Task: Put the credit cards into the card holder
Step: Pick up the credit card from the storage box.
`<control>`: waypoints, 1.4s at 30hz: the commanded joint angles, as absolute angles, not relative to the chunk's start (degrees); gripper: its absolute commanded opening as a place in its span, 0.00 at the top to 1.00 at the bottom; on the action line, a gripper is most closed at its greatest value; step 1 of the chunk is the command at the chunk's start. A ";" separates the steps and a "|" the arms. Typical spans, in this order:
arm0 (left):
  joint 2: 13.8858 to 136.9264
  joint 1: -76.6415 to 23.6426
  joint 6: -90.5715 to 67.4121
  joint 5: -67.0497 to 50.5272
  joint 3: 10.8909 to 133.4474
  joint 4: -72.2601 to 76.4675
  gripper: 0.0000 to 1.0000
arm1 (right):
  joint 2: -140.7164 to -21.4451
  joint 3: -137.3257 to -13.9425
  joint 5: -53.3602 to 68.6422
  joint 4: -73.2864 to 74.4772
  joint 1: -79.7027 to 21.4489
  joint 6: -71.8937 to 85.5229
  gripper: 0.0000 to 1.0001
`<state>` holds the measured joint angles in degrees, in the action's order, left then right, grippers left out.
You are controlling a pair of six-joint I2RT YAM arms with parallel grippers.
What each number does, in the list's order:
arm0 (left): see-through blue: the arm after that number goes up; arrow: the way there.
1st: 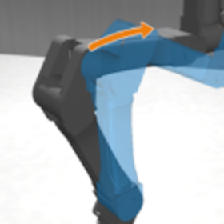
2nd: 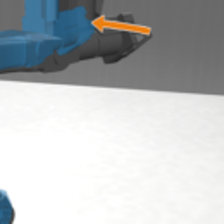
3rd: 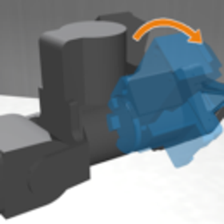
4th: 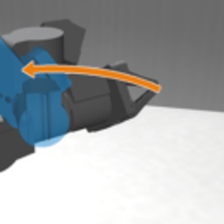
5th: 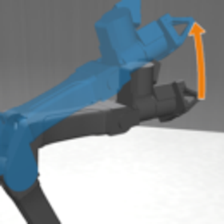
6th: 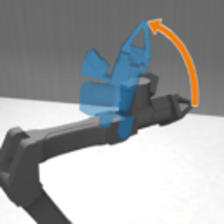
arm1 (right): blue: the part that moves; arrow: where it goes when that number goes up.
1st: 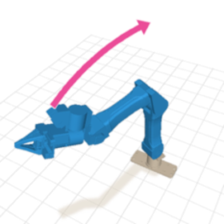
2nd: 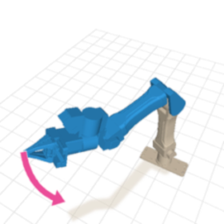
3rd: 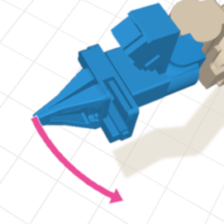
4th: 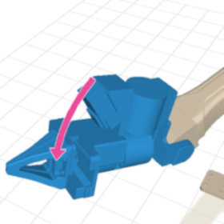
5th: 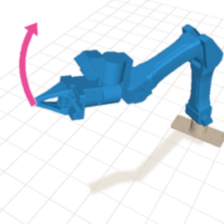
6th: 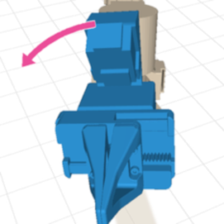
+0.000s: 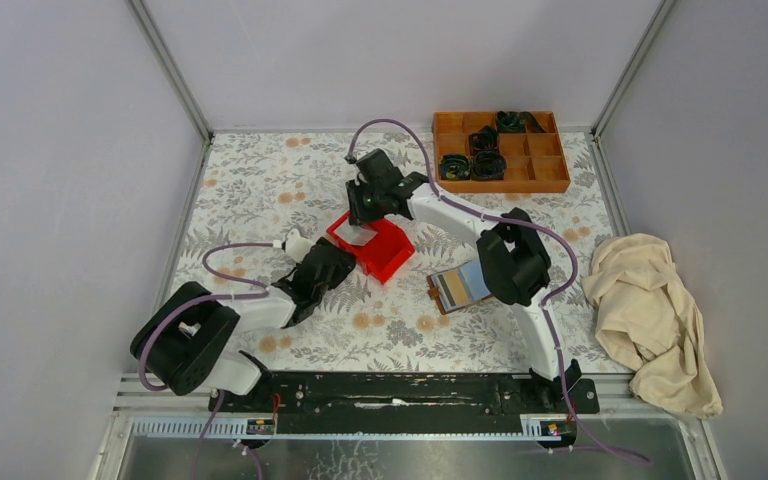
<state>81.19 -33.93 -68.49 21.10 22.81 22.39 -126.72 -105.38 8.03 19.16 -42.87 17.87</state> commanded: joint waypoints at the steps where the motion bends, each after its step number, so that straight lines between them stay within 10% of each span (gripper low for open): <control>1: 81.82 -33.24 -67.59 20.36 24.84 25.98 0.46 | -123.34 -108.15 8.97 20.83 -44.79 18.59 0.71; 42: 72.64 -28.27 -58.95 18.67 26.55 17.44 0.33 | -108.29 -98.40 -2.38 19.69 -44.91 14.48 1.00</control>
